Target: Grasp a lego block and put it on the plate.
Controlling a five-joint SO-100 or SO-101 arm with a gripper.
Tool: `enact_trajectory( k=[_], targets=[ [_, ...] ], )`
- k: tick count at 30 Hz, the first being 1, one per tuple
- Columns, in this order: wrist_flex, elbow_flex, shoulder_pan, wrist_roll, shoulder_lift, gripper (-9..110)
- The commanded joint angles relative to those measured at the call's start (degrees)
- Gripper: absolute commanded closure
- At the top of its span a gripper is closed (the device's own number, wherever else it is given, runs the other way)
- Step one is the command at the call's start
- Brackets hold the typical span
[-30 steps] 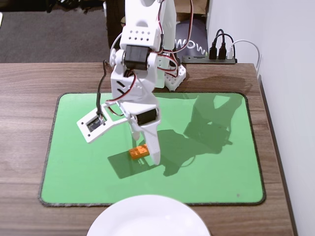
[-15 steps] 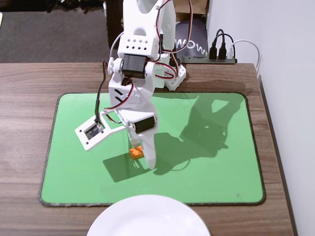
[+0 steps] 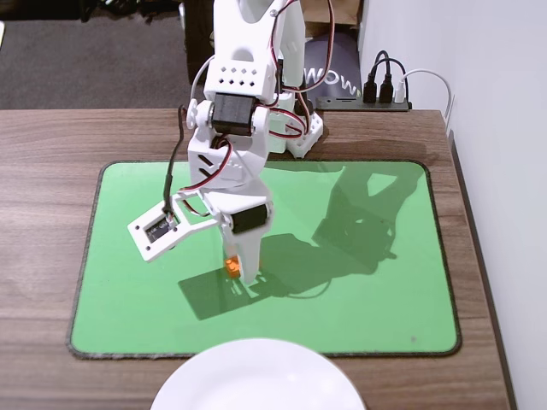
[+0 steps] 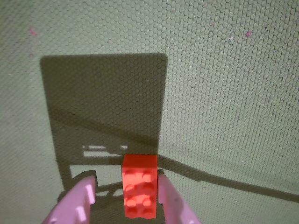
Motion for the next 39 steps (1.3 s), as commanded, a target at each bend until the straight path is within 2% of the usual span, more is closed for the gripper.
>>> enact_trajectory(
  k=[1, 15, 24, 39],
  targets=[
    [-0.53, -1.76, -0.62, -0.09, 0.79, 85],
    [-1.76, 0.18, -1.41, -1.41, 2.46, 98],
    [-2.20, 0.62, -1.58, -3.52, 3.78, 98],
    [-5.62, 0.88, -1.49, -34.89, 12.48, 98]
  ],
)
